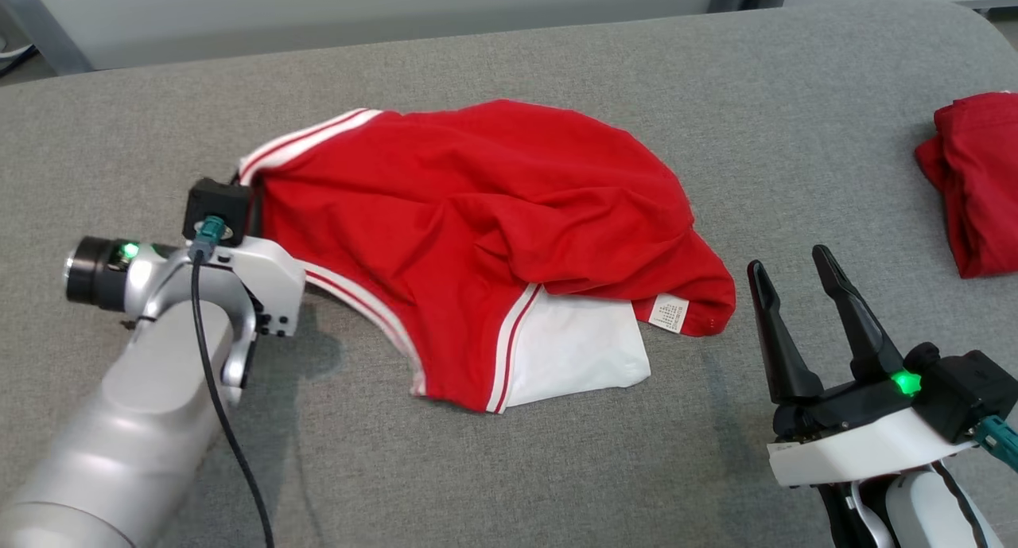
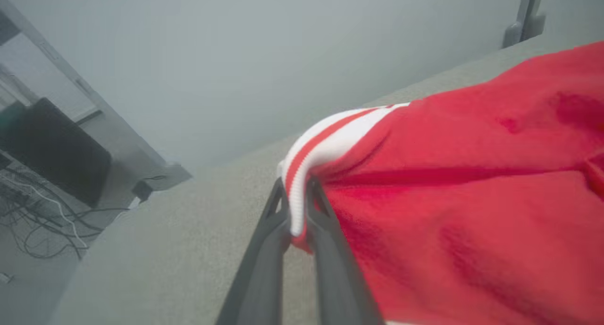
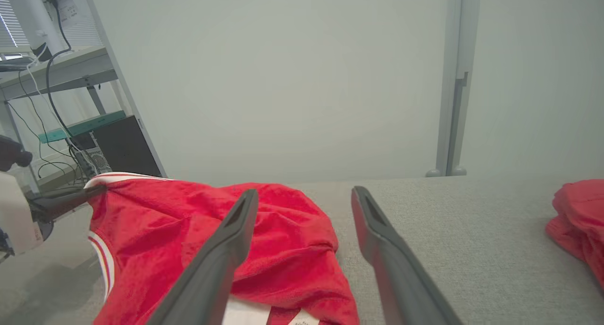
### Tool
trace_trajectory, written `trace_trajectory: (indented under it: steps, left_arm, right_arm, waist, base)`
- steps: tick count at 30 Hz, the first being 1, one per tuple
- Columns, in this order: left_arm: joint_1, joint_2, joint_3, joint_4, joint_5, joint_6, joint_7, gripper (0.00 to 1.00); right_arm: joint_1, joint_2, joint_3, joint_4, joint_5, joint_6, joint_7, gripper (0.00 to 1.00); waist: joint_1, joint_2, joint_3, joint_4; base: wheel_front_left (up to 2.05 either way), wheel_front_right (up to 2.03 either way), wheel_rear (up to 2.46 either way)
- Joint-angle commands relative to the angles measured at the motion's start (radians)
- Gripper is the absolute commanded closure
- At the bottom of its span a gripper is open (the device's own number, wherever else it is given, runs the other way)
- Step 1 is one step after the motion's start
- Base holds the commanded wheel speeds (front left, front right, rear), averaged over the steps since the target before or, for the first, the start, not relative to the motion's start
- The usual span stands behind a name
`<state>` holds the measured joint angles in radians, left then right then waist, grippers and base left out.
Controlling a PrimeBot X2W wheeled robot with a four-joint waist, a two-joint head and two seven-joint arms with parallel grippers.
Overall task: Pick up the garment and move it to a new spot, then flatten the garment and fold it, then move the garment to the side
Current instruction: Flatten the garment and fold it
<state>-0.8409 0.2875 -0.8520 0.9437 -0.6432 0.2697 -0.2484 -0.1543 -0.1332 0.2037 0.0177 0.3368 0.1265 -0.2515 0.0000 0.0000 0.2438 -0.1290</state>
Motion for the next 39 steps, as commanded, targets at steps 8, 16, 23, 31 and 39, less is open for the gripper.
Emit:
trace_trajectory:
  steps: [8, 16, 23, 31, 39]
  left_arm:
    - [-0.146, 0.146, -0.010, -0.089, 0.184, 0.070, -0.013, 1.00]
    - [-0.067, 0.085, 0.093, -0.164, 0.116, 0.049, -0.013, 0.00]
    - [0.062, 0.000, 0.154, -0.280, 0.049, 0.044, -0.013, 0.00]
    - [0.246, -0.058, 0.132, -0.383, -0.041, 0.032, 0.055, 0.00]
    - [0.342, -0.073, 0.109, -0.447, -0.071, 0.065, 0.111, 0.00]
  right_arm:
    - [-0.011, -0.016, 0.022, -0.021, 0.004, 0.004, -0.010, 0.00]
    - [-0.014, -0.016, 0.024, -0.013, 0.003, 0.004, -0.010, 0.00]
    - [-0.008, -0.013, 0.019, -0.011, 0.004, 0.004, -0.010, 0.00]
    - [0.004, -0.008, 0.014, -0.009, 0.006, 0.004, -0.010, 0.00]
    - [0.006, -0.012, 0.014, -0.011, 0.008, 0.004, -0.010, 0.00]
  waist:
    - [0.0000, 0.0000, 0.032, -0.005]
    - [0.0000, 0.0000, 0.029, 0.006]
    - [0.0000, 0.0000, 0.007, 0.038]
    - [0.0000, 0.0000, -0.014, 0.067]
    - [0.0000, 0.0000, -0.019, 0.075]
  base:
    - [0.00, 0.00, 0.00]
    - [0.00, 0.00, 0.00]
    - [0.00, 0.00, 0.00]
    - [0.00, 0.00, 0.00]
    - [0.00, 0.00, 0.00]
